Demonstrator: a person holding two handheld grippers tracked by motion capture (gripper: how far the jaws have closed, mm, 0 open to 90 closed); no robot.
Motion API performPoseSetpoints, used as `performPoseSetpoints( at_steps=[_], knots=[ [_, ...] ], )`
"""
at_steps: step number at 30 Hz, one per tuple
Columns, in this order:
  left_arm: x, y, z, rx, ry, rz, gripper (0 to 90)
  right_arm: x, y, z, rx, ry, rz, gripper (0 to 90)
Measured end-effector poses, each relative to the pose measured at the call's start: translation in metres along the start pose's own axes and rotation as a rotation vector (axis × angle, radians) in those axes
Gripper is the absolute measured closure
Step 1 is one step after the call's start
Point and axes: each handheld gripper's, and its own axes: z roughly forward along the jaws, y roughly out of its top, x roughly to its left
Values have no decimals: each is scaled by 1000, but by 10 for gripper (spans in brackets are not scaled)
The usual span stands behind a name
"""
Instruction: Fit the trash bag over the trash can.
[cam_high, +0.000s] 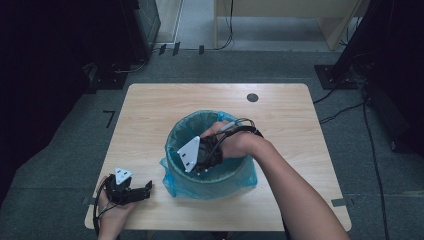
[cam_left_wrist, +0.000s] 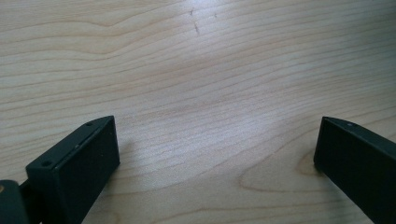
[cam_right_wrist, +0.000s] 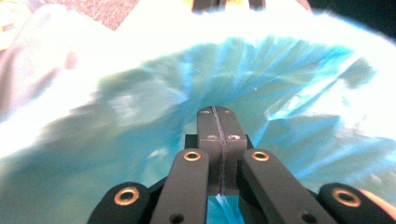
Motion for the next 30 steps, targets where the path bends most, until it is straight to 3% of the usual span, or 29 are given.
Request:
performPoseSetpoints(
  at_steps=[8, 14, 20, 30],
  knots=[
    [0, 0, 0, 0, 0, 0, 0, 24, -4, -33, 85, 76, -57, 900],
    [0, 0, 0, 0, 0, 0, 0, 33, -18, -35, 136, 79, -40, 900],
    [0, 0, 0, 0, 0, 0, 0, 35, -18, -51, 60, 20, -25, 900],
    [0, 0, 0, 0, 0, 0, 0, 55, -20, -90, 4, -34, -21, 900]
  ],
)
